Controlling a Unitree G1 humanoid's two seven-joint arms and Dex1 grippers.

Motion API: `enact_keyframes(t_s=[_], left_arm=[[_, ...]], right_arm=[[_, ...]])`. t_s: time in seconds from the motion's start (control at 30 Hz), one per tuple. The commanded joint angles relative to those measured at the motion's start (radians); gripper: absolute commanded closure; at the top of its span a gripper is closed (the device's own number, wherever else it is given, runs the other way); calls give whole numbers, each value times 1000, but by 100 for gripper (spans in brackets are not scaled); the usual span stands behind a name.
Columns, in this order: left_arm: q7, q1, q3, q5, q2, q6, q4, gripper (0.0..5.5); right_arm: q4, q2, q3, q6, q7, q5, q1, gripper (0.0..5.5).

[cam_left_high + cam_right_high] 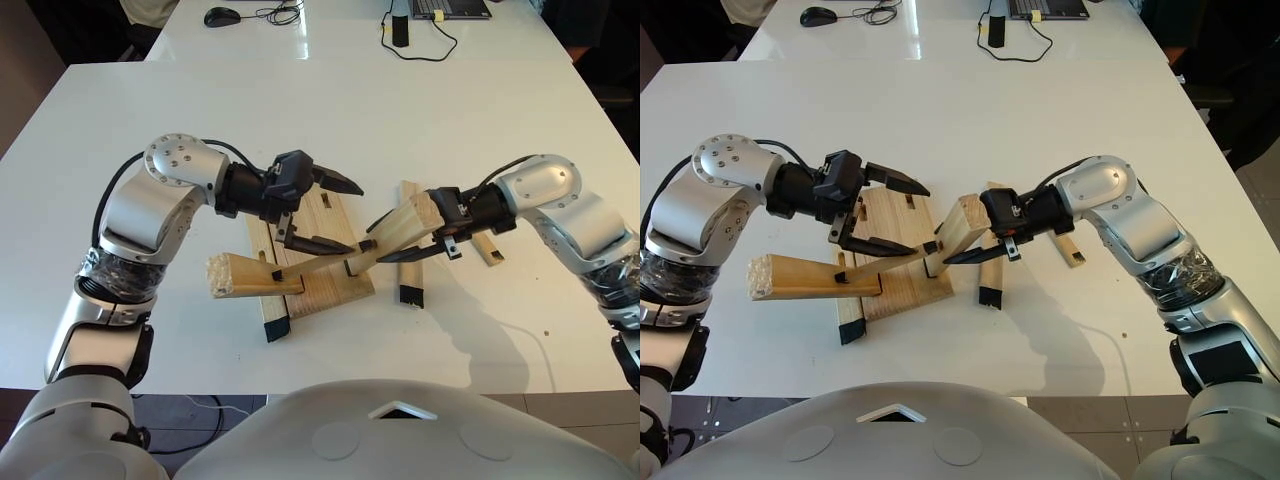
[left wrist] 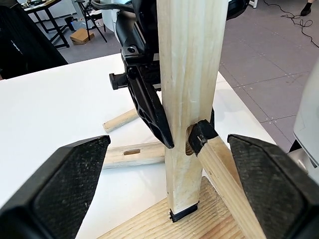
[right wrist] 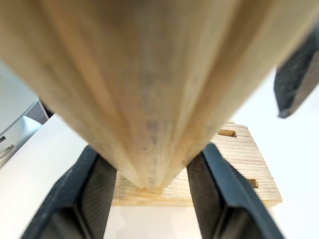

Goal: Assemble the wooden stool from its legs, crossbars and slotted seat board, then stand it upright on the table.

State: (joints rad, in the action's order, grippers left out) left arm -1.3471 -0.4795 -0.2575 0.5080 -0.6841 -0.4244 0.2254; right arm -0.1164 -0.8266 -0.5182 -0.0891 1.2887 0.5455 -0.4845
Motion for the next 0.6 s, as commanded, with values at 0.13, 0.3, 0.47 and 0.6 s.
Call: enact_keyframes(t_s=[0.13,0.3,0.47,0.6], left_arm=[[22,66,-92,-131,14,48,-123,114],[44,74,-124,-164,45,70,-240,114],[84,78,-148,-166,95,61,-284,114],[116,99,-153,-165,119,66,-251,114]], right_arm=[[95,-11,-157,-130,-3,-252,85,351],[94,-17,-165,-122,3,-261,93,351],[94,-3,-180,-128,3,-270,84,351],[100,2,-186,-133,0,-276,77,351]])
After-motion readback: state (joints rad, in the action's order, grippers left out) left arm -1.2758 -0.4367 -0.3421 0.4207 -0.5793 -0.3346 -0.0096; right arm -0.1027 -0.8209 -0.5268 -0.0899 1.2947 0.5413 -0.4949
